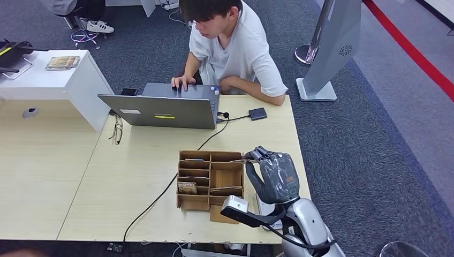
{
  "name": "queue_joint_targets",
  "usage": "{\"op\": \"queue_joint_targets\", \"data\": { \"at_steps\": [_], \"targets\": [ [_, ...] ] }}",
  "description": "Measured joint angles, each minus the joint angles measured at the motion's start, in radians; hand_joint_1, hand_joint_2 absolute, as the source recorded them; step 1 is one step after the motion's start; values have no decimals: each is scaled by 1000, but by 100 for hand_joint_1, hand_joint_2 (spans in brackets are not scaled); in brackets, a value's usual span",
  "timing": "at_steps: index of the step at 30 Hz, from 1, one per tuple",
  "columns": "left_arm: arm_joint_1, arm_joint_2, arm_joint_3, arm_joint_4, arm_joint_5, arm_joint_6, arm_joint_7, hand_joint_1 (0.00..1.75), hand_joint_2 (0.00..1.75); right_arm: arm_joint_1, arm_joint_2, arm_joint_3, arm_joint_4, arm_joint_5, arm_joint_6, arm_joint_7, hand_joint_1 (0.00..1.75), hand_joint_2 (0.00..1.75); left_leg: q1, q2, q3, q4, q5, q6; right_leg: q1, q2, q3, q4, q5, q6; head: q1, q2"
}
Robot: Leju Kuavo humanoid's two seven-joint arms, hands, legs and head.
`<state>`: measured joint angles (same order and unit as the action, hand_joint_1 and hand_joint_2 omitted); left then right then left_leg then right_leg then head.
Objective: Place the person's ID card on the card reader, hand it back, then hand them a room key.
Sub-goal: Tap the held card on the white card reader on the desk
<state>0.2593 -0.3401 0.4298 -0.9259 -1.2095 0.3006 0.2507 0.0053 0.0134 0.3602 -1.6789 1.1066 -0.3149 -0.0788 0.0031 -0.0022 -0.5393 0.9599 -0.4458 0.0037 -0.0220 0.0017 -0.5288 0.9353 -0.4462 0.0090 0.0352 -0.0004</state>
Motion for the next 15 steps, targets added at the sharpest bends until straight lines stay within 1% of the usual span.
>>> {"op": "queue_joint_targets", "data": {
  "at_steps": [3, 8, 12, 15],
  "targets": [
    [10, -2, -11, -15, 13, -1, 9, 0, 0, 19, 0, -32, -16, -71, 19, -24, 175, 175, 0, 0, 0, 0, 0, 0, 0, 0, 0, 0, 0, 0, 0, 0],
    [21, -6, -23, -31, 27, 2, 11, 0, 0, 42, 0, -84, -31, -213, 81, -67, 175, 175, 0, 0, 0, 0, 0, 0, 0, 0, 0, 0, 0, 0, 0, 0],
    [24, -8, -26, -34, 30, 4, 11, 0, 0, 52, 0, -110, -34, -239, 95, -78, 175, 175, 0, 0, 0, 0, 0, 0, 0, 0, 0, 0, 0, 0, 0, 0],
    [24, -8, -29, -35, 33, 12, 5, 0, 0, 58, 2, -124, -34, -297, 120, -92, 175, 175, 0, 0, 0, 0, 0, 0, 0, -1, 0, 0, 0, 0, 0, 0]
  ]
}}
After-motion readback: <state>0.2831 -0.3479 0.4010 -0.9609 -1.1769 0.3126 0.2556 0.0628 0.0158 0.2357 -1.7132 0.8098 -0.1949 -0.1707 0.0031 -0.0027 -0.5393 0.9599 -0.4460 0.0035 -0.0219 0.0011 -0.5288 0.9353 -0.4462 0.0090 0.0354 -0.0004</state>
